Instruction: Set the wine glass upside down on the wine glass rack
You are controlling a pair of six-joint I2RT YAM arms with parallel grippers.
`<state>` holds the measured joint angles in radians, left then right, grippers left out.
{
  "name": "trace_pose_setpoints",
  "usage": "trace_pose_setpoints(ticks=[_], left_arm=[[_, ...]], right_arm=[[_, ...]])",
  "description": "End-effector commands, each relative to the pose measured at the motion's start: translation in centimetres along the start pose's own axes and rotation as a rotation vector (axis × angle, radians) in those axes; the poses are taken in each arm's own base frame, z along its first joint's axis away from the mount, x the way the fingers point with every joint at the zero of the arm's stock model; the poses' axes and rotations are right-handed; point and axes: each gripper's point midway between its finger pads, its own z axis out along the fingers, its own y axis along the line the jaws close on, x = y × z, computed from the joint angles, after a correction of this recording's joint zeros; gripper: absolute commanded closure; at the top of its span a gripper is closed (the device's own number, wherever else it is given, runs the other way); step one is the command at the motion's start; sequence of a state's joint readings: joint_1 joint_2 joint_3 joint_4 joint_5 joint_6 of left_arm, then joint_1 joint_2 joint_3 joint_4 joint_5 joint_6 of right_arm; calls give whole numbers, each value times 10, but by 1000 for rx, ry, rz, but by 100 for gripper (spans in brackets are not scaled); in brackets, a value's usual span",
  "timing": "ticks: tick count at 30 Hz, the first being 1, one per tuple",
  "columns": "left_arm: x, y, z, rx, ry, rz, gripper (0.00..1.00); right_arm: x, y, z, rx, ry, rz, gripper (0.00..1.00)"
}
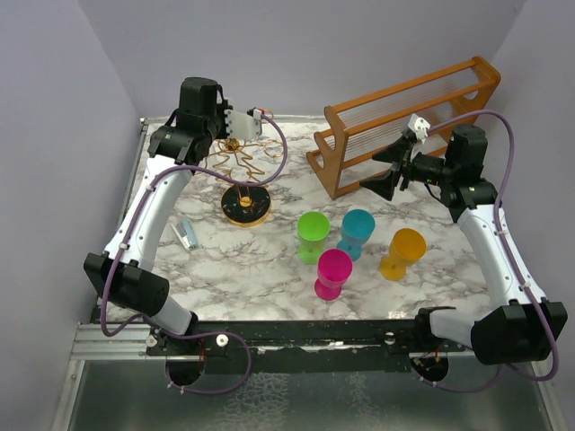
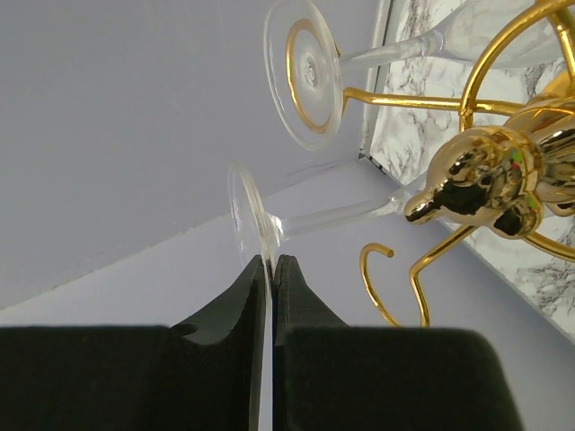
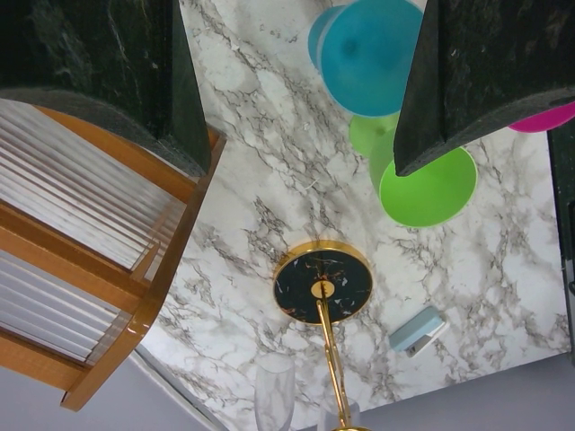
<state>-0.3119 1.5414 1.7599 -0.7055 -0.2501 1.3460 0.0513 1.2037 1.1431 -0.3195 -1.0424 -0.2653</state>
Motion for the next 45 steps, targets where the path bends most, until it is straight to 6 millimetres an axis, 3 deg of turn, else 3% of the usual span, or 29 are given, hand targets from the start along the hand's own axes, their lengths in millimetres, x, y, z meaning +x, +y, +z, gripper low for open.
trace_pose_setpoints(ticks=[1,19,35,45], left_arm=[[-9,16,-13,-28,-53,13,100],[-21,5,-26,29,-127,3,100],[-6,-8,-33,77,-64,67,100],[-20,-17,-41,152,-164,188,100]], right_arm=[[-4,2,-1,-9,-17,-17,18],[-3,3,0,-13,-20,-11,18],[2,1,2,-13,-19,-5,18],[2,1,1,-9,-18,-5,18]])
